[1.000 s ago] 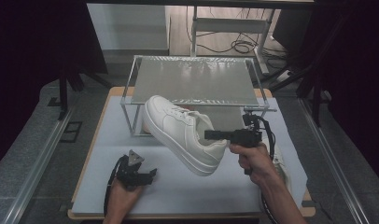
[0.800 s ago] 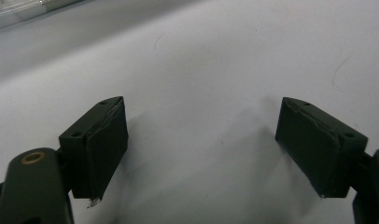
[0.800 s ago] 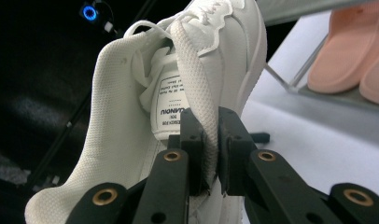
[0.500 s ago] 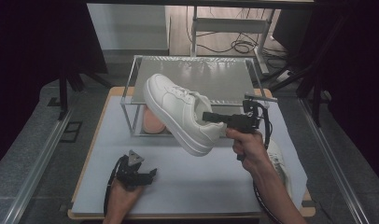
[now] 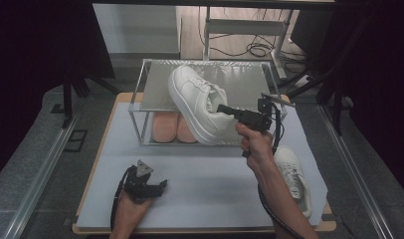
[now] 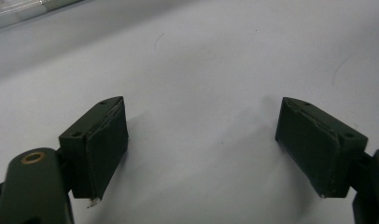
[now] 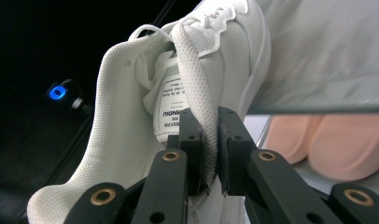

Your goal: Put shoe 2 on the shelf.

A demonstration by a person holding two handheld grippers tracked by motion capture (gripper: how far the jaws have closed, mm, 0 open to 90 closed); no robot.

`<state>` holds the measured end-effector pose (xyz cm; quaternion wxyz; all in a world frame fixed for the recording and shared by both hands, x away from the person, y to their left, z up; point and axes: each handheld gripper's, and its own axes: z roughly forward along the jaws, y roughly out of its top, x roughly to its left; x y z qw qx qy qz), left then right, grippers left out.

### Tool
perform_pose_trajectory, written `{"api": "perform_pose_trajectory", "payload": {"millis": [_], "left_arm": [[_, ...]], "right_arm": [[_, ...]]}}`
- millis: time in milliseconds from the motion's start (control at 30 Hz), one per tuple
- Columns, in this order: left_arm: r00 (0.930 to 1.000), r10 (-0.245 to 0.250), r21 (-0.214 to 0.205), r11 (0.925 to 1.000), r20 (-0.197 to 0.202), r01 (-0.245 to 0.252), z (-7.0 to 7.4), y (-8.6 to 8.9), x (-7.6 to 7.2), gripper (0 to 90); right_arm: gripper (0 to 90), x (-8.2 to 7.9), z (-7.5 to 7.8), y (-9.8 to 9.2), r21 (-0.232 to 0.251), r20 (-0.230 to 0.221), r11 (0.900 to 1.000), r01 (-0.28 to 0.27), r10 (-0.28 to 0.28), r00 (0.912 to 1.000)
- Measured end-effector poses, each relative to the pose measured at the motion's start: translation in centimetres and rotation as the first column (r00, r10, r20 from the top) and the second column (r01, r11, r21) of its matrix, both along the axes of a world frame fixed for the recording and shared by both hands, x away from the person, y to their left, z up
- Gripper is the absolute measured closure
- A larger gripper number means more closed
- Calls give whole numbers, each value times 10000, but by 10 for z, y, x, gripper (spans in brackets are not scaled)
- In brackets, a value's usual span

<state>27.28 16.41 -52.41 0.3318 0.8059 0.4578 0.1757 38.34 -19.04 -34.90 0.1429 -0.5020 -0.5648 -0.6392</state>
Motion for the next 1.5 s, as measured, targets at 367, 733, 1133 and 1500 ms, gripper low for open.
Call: {"api": "perform_pose_trajectory", "payload": {"millis": [367, 733, 1133, 1500], "left_arm": [[10000, 11, -23, 10000, 20, -11, 0, 0, 0, 170], [10000, 11, -23, 10000, 22, -11, 0, 0, 0, 170], [10000, 7, -17, 10000, 19, -7, 0, 0, 0, 170], [10000, 2, 0, 10000, -2, -2, 0, 0, 0, 171]], "right_arm": [[814, 16, -4, 6, 2, -184, 9862, 1657, -1656, 9860], [809, 26, -8, 15, 482, -365, 9544, 2946, -2930, 9554], [726, 34, 0, 33, 205, 152, 9471, 3202, -3205, 9471], [560, 38, 8, 39, 579, 467, 9736, 2208, -2236, 9736]]}}
